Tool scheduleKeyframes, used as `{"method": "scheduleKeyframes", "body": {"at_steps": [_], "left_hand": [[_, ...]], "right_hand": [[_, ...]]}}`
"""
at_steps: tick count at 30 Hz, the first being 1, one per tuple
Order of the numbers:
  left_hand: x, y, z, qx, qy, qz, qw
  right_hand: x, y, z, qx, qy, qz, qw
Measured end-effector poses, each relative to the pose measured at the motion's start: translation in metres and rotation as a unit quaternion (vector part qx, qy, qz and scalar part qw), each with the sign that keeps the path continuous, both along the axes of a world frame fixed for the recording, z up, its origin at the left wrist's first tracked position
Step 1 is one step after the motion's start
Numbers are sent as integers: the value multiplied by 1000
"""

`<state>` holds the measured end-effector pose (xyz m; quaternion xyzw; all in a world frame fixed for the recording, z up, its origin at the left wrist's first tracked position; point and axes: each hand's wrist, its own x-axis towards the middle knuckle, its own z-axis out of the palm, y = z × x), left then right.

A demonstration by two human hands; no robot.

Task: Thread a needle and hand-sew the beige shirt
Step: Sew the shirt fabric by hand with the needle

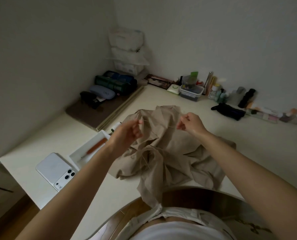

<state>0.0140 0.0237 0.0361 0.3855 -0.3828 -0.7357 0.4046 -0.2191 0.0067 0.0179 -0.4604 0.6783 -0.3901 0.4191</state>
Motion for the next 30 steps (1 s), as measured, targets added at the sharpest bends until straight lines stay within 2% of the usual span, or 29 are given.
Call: {"method": "scheduleKeyframes", "body": {"at_steps": [4, 8, 10, 12, 16, 26, 28, 30], "left_hand": [[18, -11, -3, 36, 25, 118, 992], [18, -15, -5, -6, -69, 101, 992], [12, -16, -4, -26, -88, 82, 992], [4, -17, 0, -48, -100, 72, 991], [-4, -21, 6, -64, -103, 71, 990], [6, -16, -1, -58, -114, 74, 989], [9, -13, -4, -54, -159, 87, 982], [13, -9, -10, -63, -252, 113, 959]], "right_hand": [[-15, 3, -26, 41, 87, -22, 995], [-8, 2, -28, 36, 53, -38, 997], [8, 3, -16, 25, 40, -2, 999], [28, 11, -3, 20, 8, 74, 997], [60, 27, -1, 30, -32, 227, 973], [96, 29, -16, 50, -30, 275, 960], [91, 29, -19, 43, -27, 266, 963], [86, 29, -19, 43, -24, 251, 967]]}}
